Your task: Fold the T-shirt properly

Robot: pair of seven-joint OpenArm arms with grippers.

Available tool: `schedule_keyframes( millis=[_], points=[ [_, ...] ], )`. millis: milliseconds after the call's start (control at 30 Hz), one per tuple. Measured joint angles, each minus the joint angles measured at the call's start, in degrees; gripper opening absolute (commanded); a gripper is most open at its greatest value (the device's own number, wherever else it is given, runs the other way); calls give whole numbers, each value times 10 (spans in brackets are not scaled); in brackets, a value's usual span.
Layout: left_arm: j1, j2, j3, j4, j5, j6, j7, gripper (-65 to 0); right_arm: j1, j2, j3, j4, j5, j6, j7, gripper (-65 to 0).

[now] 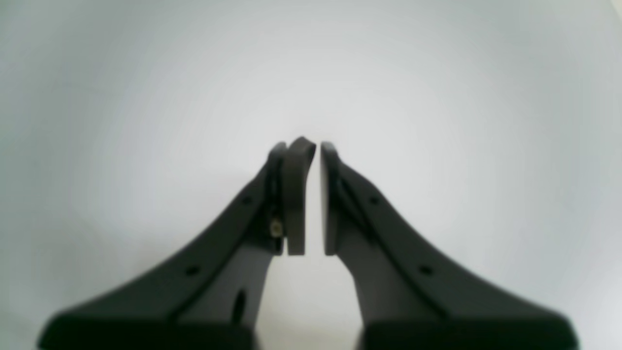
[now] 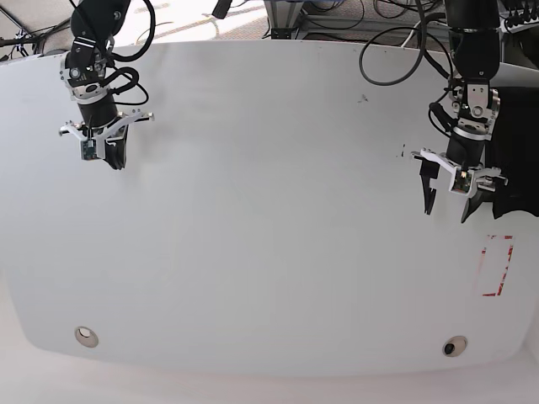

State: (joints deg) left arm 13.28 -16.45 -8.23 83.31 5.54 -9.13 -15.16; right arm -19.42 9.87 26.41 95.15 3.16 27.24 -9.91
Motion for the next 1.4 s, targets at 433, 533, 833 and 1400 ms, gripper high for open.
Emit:
schedule_keyframes(
  millis=[433,533,833,1400],
  points=[
    [333,46,37,134,-4,38,-66,-264,-177,-71,39,-7,-21,0,153,-604],
    [424,60,43,179,0,26,-80,-264,-242,-76,38,10,30,5,164,-604],
    [543,56,59,116,-6,34,-76,-265,-388,-72,6,3,104,16,169,-606],
    [119,82,94,-597,-7,31,-79,-265,-155,-60,-96,-469,-29,15,172,-607]
  ],
)
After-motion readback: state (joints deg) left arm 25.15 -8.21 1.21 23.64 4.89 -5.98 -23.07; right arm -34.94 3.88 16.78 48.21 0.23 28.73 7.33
